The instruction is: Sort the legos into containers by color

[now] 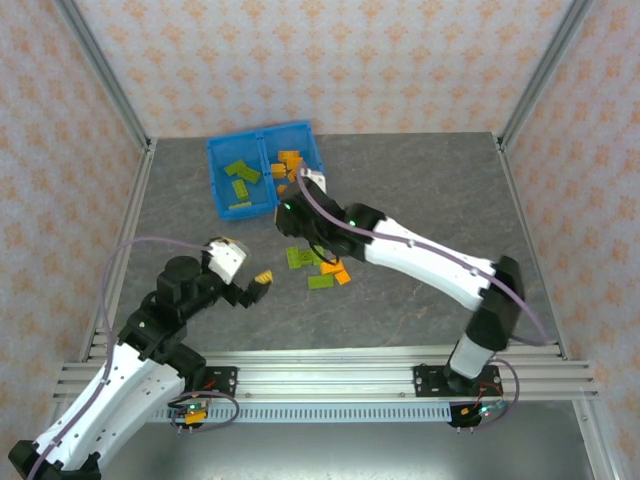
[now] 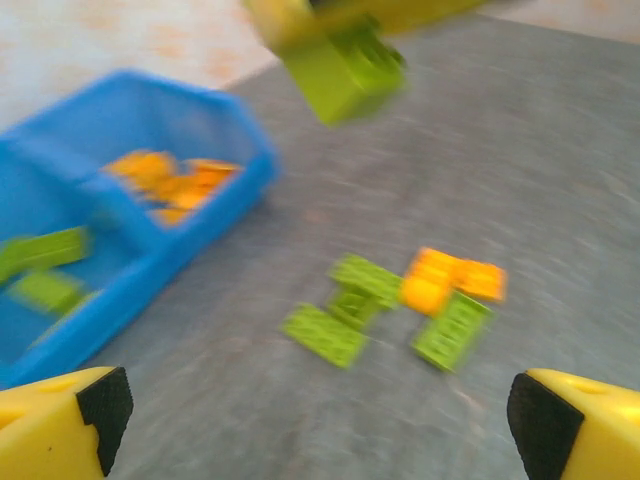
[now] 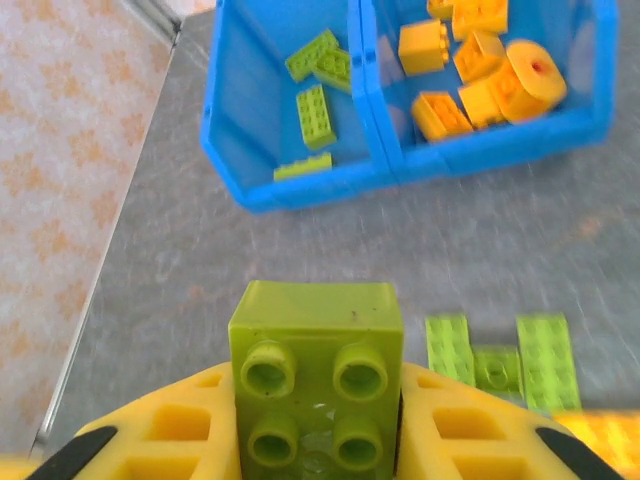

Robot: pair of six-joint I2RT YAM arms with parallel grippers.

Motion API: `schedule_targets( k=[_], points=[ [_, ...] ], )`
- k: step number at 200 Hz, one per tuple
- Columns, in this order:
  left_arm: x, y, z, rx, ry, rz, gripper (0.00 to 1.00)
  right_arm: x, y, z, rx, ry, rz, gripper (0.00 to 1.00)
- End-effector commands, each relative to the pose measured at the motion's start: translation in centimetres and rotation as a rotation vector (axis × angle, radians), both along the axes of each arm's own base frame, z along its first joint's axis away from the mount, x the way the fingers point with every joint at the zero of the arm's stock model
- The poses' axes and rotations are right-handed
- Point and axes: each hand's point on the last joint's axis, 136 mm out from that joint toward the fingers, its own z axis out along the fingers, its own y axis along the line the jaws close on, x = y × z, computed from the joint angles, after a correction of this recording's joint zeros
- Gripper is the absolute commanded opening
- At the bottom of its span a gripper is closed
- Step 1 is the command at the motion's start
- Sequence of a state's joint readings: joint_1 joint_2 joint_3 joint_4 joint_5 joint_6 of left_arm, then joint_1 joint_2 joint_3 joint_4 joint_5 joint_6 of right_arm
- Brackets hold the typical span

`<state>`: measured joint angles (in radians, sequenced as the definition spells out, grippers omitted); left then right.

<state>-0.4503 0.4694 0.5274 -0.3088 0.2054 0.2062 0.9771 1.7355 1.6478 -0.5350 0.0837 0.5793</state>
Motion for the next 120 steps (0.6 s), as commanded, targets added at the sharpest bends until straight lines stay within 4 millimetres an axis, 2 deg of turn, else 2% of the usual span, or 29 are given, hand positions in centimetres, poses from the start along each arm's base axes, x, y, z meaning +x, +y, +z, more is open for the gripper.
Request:
schedule_targets(
  k=[1,19,38,69,85,120],
  points=[
    [1.3,7.8,5.7,-0.159,-0.159,0.481,1.00,3.9,2.9,-3.4,-0.059,0.010,0.069,0.30],
    [0.4,9.9,5.7,-0.129,-0.147,0.576,1.00,5.7,5.8,-4.2,-0.085,0.002,0.118,0.30],
    [-0.1,10.7,5.8,-0.110,-0.136,0.609,1.00,7.6,8.3,-5.0,-0.078,-0.019,0.127,0.30],
    [-0.1,9.0,4.9,-0.033,-0.093,0.493,1.00,11.1,11.8,-6.2,-0.066,-0.090,0.119,0.31],
    [0.1,9.0,4.4,-0.014,-0.083,0.496,1.00,12.6,13.7,-7.3,-0.047,-0.122,0.122,0.31],
    [0.2,8.9,4.3,-0.023,-0.073,0.498,1.00,15.8,15.1,-8.5,0.037,-0.193,0.064,0.30]
  ],
)
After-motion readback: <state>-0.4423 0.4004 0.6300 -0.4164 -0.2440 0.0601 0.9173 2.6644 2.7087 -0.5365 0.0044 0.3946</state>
